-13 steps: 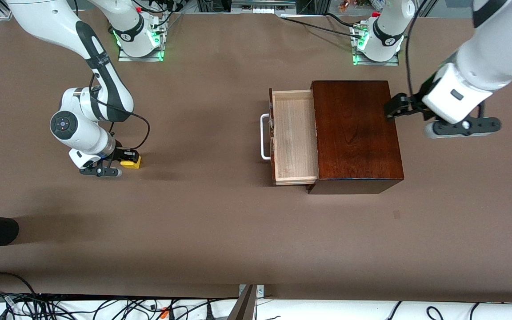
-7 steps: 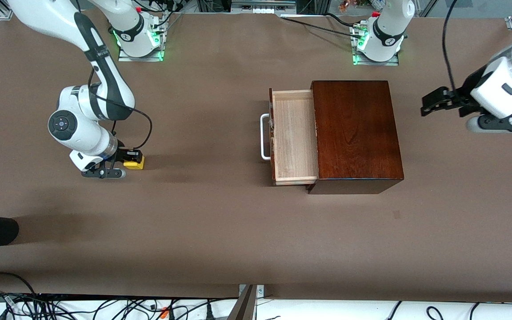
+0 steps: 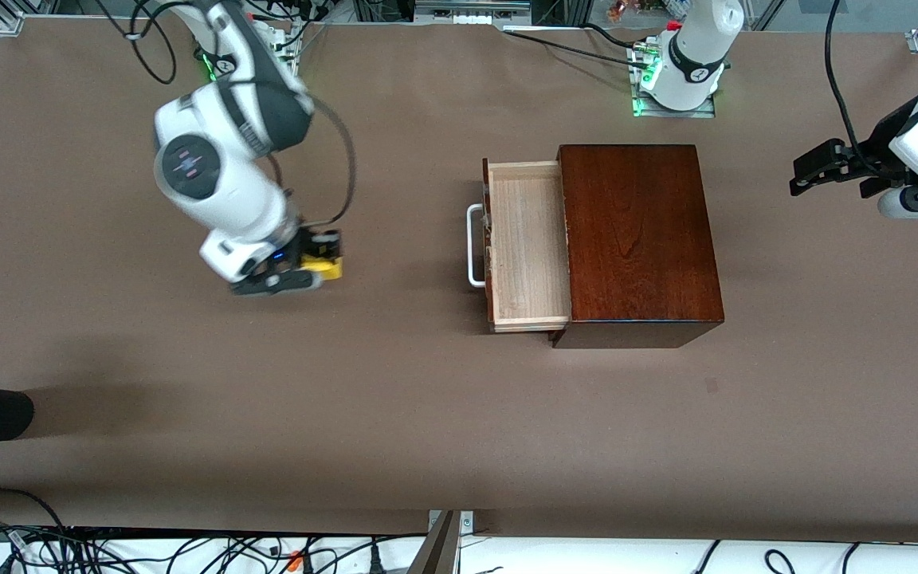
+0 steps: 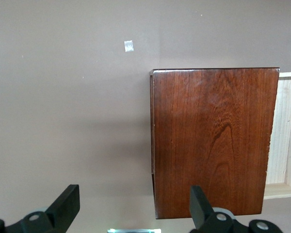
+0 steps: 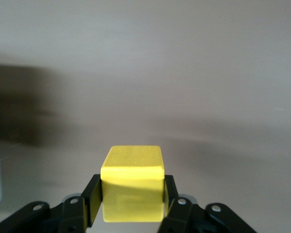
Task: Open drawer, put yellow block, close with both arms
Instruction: 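Carry the yellow cube with the right gripper over the open drawer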
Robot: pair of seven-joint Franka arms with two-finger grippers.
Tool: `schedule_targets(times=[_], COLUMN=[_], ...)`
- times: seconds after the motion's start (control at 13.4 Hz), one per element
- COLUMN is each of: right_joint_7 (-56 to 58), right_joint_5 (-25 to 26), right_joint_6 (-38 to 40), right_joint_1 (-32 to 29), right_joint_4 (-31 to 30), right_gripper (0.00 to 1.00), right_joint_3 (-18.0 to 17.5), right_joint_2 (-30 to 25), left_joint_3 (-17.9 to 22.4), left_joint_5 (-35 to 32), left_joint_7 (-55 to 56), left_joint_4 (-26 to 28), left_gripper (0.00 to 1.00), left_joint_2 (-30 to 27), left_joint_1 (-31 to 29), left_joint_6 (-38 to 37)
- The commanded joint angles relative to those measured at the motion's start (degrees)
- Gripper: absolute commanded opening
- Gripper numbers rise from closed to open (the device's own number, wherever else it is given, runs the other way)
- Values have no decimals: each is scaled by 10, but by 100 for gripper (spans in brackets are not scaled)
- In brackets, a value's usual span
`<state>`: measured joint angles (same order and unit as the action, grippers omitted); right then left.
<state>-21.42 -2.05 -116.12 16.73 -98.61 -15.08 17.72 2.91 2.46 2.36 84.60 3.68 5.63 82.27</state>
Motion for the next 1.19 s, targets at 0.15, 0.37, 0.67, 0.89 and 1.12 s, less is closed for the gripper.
schedule_targets(times=[0.15,0.37,0.67,0.89,1.12], right_joint_7=[-77,-157,-191,-175,-168], right_joint_5=[12,63,123,156,158], right_joint_6=[16,14,13,6,9], right_joint_1=[157,245,309,313,312], right_joint_4=[120,197,285,297,300], right_gripper=[39,39,40,40,40], right_joint_3=[3,3,8,9,15], right_joint_2=[71,129,201,230,244], left_joint_3=[8,6,4,3,4], left_joint_5=[0,1,7,6,6], left_joint_7=[-26,-26,-24,-26,-25], left_joint_4=[29,29,22,22,22], left_gripper=[100,100,100,100,100], left_joint_2=[-14,-14,-9,-6,0], left_joint_1=[6,6,8,11,11], left_joint_6=[43,45,41,34,33])
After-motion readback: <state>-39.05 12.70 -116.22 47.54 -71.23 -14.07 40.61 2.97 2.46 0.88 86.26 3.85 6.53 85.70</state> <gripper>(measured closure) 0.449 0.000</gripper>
